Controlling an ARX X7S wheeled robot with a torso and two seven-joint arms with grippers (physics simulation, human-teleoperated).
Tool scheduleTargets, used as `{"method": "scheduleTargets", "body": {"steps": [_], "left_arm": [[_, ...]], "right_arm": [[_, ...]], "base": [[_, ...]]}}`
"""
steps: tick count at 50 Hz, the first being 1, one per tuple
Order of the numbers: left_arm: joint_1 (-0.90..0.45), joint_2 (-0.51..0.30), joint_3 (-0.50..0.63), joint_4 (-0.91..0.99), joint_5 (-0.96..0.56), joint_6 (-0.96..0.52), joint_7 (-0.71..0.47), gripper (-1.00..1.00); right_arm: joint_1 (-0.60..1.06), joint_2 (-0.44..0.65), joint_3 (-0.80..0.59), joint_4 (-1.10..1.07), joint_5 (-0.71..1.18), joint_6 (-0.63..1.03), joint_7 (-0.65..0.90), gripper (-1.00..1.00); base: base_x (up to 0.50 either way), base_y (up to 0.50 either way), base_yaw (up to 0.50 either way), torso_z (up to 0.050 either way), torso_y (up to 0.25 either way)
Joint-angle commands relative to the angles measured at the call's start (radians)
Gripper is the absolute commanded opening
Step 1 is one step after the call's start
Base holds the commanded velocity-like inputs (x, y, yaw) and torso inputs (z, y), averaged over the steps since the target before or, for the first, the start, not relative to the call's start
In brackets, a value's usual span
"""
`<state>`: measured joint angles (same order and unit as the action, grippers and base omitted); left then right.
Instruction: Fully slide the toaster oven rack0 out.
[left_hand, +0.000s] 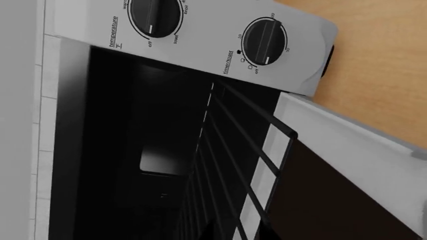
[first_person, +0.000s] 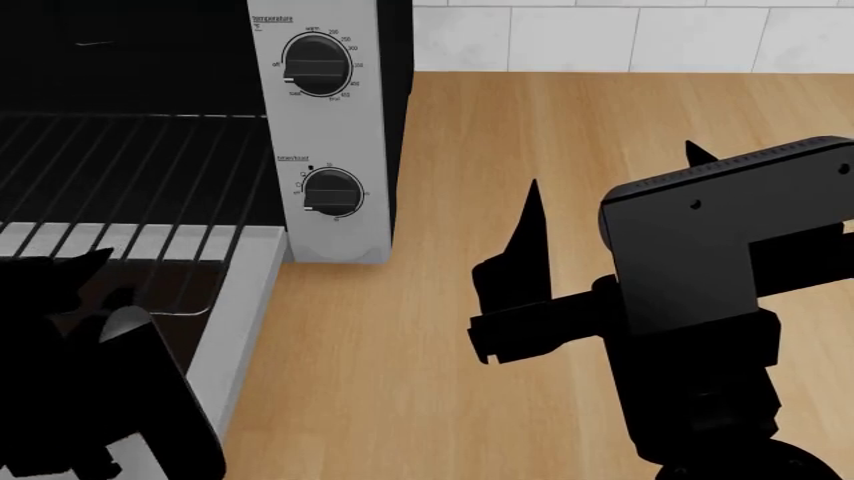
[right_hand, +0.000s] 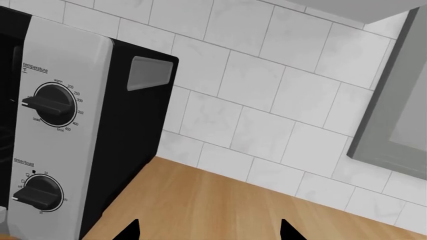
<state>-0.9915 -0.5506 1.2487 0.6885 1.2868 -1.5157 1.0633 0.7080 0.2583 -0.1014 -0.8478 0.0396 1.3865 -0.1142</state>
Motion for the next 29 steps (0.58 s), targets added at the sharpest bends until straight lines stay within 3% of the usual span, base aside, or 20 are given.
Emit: {"method": "scheduleTargets", "body": {"steps": [1, 8, 19, 20, 29], "left_arm": [[0.162, 0.044, 0.027, 0.168, 0.397, 0.009, 0.106, -1.0], [0.281, 0.088, -0.016, 0.212, 0.647, 0.123, 0.264, -1.0], [0.335, 0.098, -0.038, 0.248, 0.722, 0.142, 0.265, -1.0], [0.336, 0.099, -0.039, 0.249, 0.724, 0.144, 0.265, 1.0], [0.377, 0.126, -0.091, 0.302, 0.837, 0.235, 0.352, 1.0]], "right_arm": [[-0.006, 0.001, -0.004, 0.007, -0.003, -0.003, 0.0, 1.0], [-0.011, 0.003, -0.008, 0.007, -0.001, -0.004, 0.002, 1.0], [-0.013, 0.006, -0.012, 0.005, 0.002, -0.004, 0.004, 1.0], [-0.013, 0.006, -0.013, 0.006, 0.002, -0.004, 0.005, 1.0], [-0.014, 0.007, -0.019, 0.013, 0.004, -0.008, 0.009, 1.0]], "base": [[-0.01, 0.0, 0.0, 0.0, 0.0], [-0.02, 0.0, 0.01, -0.002, 0.005], [-0.02, 0.0, 0.02, -0.003, 0.003], [-0.01, 0.0, 0.01, 0.0, 0.012], [0.0, 0.0, 0.0, 0.0, 0.0]]}}
